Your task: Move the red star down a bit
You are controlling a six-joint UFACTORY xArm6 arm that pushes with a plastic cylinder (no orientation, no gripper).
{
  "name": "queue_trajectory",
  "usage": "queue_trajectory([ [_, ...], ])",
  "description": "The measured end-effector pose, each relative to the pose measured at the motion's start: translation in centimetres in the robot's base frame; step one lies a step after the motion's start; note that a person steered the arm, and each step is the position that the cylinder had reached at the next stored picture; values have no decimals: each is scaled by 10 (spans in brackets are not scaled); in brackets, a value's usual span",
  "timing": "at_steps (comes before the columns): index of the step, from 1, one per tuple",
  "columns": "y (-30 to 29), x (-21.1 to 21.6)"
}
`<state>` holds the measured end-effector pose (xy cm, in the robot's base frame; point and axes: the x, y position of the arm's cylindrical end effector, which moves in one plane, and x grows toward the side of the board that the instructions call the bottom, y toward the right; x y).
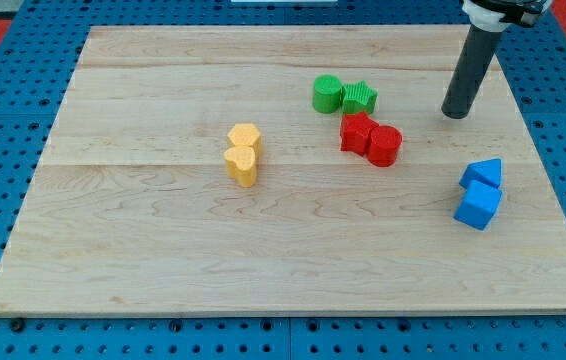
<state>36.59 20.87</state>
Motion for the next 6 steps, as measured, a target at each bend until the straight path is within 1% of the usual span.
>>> queue_trajectory([
  [2,-10,0],
  [4,-97,11],
  [5,-114,8],
  [6,-88,-44],
])
